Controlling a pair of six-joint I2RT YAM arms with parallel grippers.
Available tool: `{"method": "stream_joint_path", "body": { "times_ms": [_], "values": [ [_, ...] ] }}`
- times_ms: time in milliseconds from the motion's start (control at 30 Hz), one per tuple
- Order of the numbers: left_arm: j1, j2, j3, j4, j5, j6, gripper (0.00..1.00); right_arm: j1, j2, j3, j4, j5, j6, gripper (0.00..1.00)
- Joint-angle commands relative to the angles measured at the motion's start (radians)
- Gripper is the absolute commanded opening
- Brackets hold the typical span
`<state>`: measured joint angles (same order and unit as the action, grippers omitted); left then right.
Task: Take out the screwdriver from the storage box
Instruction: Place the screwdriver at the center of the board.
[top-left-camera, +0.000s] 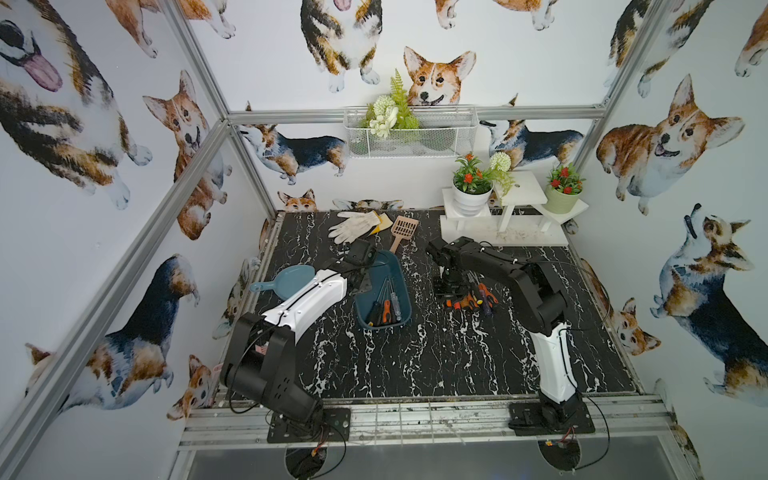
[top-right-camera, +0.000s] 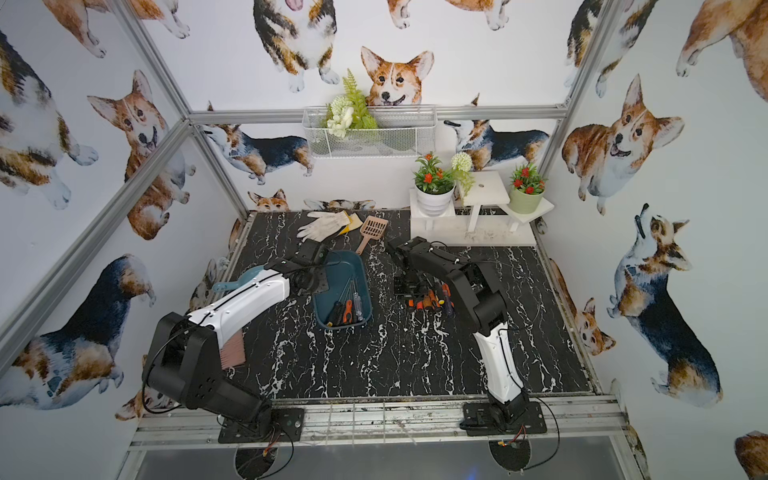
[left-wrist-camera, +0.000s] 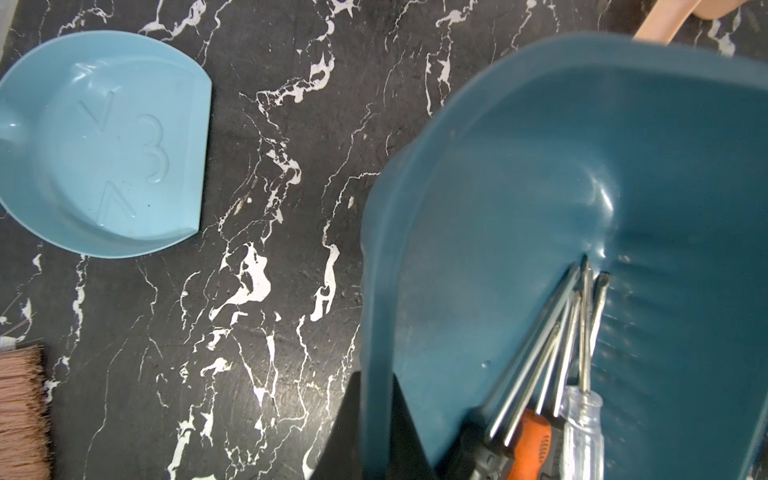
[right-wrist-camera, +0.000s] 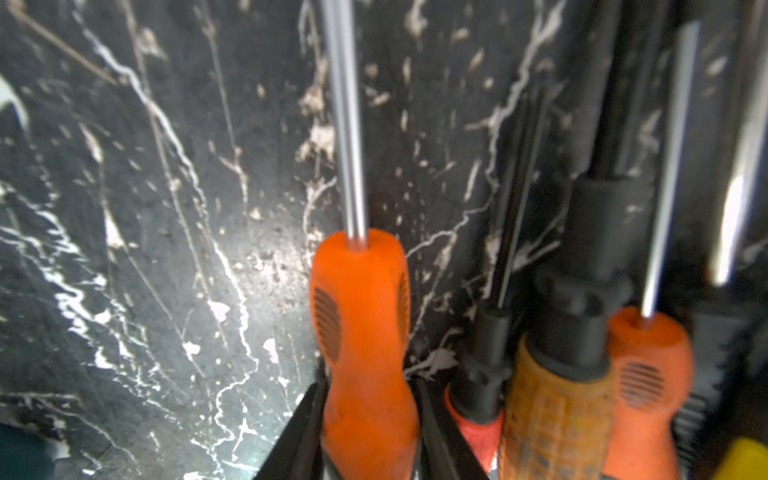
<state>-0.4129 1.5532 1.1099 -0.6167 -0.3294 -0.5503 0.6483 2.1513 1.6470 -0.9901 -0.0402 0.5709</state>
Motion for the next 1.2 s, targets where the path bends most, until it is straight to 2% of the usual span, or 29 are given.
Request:
{"method": "stream_joint_path", "body": {
  "times_ms": [0,333,633,900,1167],
  "values": [
    [0.001,0.002,0.016,0.029,0.012,-0.002,0.00,0.012,-0.026,0.014,-0.018,0.024,-0.013,0.42],
    [0.001,0.008,0.025,0.047,0.027,-0.001,0.00,0.027,-0.099,0.014,-0.019,0.080,-0.002,0.51],
    [0.000,-0.001,0.009,0.087,0.063,-0.014,0.00,0.091,-0.238,0.019,0.062,0.096,-0.067,0.50],
    [0.000,0.008,-0.002,0.118,0.084,-0.033,0.00,0.158,-0.300,-0.032,0.189,-0.058,-0.085,0.49],
    [0.000,0.019,-0.012,0.146,0.109,-0.063,0.00,0.223,-0.237,-0.035,0.263,-0.155,-0.076,0.48]
  ]
}}
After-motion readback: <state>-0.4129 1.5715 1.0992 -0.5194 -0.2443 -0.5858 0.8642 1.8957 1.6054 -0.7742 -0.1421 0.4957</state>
